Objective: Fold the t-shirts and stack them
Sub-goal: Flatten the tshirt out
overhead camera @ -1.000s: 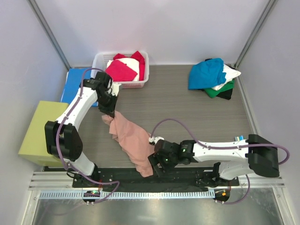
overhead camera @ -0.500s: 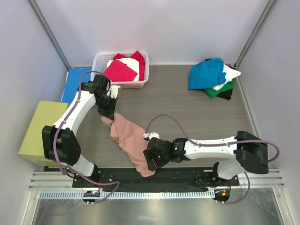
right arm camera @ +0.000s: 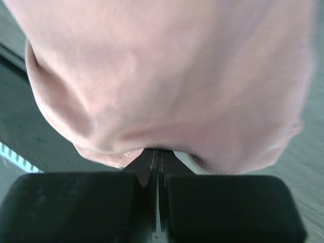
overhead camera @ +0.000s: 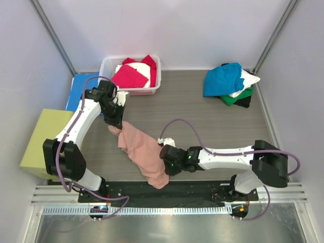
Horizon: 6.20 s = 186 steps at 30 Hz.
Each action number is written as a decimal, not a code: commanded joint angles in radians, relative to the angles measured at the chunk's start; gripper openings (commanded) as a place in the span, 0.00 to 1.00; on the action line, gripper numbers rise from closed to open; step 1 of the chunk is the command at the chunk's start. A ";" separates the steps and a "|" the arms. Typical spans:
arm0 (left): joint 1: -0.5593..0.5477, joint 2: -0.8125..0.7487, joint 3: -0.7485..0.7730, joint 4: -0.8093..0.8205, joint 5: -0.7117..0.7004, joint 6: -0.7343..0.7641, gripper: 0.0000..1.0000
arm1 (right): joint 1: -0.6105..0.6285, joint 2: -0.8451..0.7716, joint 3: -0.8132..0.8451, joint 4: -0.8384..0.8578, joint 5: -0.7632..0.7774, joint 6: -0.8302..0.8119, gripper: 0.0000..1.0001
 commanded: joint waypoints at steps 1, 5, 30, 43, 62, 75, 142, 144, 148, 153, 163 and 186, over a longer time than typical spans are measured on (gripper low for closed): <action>0.011 -0.060 0.000 0.002 0.023 0.020 0.00 | -0.094 -0.171 0.038 -0.023 0.091 -0.027 0.01; 0.013 -0.069 0.010 -0.011 0.034 0.026 0.00 | -0.317 -0.320 0.061 -0.099 0.119 -0.090 0.01; 0.011 -0.222 0.135 -0.196 0.118 0.187 0.00 | -0.829 -0.422 0.250 -0.145 -0.048 -0.270 0.01; 0.011 -0.655 0.123 -0.567 0.215 0.557 0.00 | -0.829 -0.969 0.352 -0.554 -0.229 -0.155 0.01; 0.013 -0.050 -0.147 -0.058 0.059 0.474 0.27 | -0.832 -0.388 0.202 -0.097 -0.022 -0.201 0.01; -0.042 -0.147 -0.107 -0.389 0.198 0.607 0.68 | -0.960 -0.075 0.325 -0.028 0.024 -0.291 0.01; -0.524 0.011 -0.277 -0.133 -0.163 0.383 0.00 | -1.153 0.199 0.513 -0.008 -0.079 -0.228 0.01; -0.460 -0.014 -0.213 -0.138 -0.205 0.417 0.00 | -1.153 0.180 0.515 -0.010 -0.078 -0.230 0.01; -0.259 -0.043 -0.011 -0.147 -0.259 0.462 0.00 | -1.151 0.105 0.515 -0.008 -0.143 -0.222 0.01; -0.107 -0.091 0.175 -0.208 -0.285 0.480 0.00 | -1.153 -0.077 0.472 -0.039 -0.192 -0.199 0.01; -0.108 -0.396 0.180 -0.480 -0.192 0.566 0.00 | -1.122 -0.698 0.438 -0.339 -0.335 -0.213 0.01; -0.108 -0.323 -0.231 -0.020 -0.213 0.618 0.00 | -1.107 -0.567 0.133 -0.122 -0.088 -0.126 0.01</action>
